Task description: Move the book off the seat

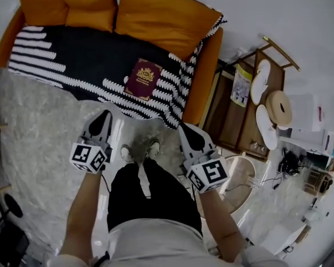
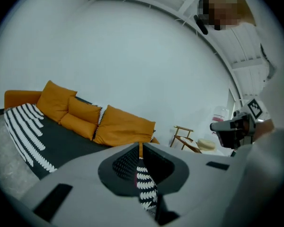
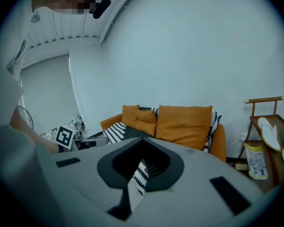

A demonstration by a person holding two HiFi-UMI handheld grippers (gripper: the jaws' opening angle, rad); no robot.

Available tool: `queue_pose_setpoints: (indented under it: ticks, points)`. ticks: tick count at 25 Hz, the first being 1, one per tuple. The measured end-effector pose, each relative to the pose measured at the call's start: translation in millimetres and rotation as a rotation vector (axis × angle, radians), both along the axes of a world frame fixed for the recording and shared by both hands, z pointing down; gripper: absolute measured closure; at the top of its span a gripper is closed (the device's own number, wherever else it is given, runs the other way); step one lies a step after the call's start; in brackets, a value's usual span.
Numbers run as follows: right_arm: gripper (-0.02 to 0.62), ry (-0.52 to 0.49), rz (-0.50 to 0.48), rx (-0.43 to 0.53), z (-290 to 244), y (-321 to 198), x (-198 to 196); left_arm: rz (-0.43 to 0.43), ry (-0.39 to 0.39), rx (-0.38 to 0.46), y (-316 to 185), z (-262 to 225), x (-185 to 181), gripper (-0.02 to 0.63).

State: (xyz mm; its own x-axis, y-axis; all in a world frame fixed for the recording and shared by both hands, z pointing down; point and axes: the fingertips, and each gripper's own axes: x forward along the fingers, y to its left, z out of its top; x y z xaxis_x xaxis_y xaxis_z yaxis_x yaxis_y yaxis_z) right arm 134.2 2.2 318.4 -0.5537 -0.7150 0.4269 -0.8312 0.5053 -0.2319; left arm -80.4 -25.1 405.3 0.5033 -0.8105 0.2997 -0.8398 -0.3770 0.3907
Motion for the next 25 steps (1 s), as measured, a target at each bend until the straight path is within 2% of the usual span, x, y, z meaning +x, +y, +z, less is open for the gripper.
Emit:
queue_pose_setpoints:
  ticks: [4, 8, 10, 12, 14, 17, 22, 25]
  points:
    - [0.574, -0.012, -0.059, -0.001, 52.4, -28.8, -18.8, -0.014, 0.045, -0.049, -28.9, 84.5, 2.7, 0.588]
    - [0.574, -0.023, -0.109, -0.036, 111.3, -36.9, -35.9, 0.029, 0.063, -0.089, -53.0, 159.5, 14.7, 0.575]
    - [0.574, -0.031, -0.113, -0.062, 140.7, -32.0, -38.0, 0.058, 0.059, -0.103, -59.5, 191.9, 20.7, 0.512]
    - [0.574, -0.041, -0.103, -0.082, 170.7, -28.7, -37.3, 0.084, 0.063, -0.117, -68.4, 223.8, 23.6, 0.506]
    - [0.574, -0.046, -0.089, -0.107, 202.1, -27.4, -35.1, 0.098, 0.095, -0.147, -79.7, 255.6, 25.0, 0.478]
    - [0.574, -0.058, -0.078, -0.142, 235.7, -21.1, -30.2, 0.126, 0.153, -0.205, -88.9, 297.3, 29.5, 0.398]
    - [0.574, -0.06, -0.093, -0.15, 264.3, -20.3, -22.9, 0.221, 0.188, -0.269, -108.6, 342.7, 42.5, 0.271]
    - [0.574, -0.065, -0.098, -0.141, 266.5, -26.2, -17.8, 0.228, 0.207, -0.336, -122.1, 361.9, 42.6, 0.214]
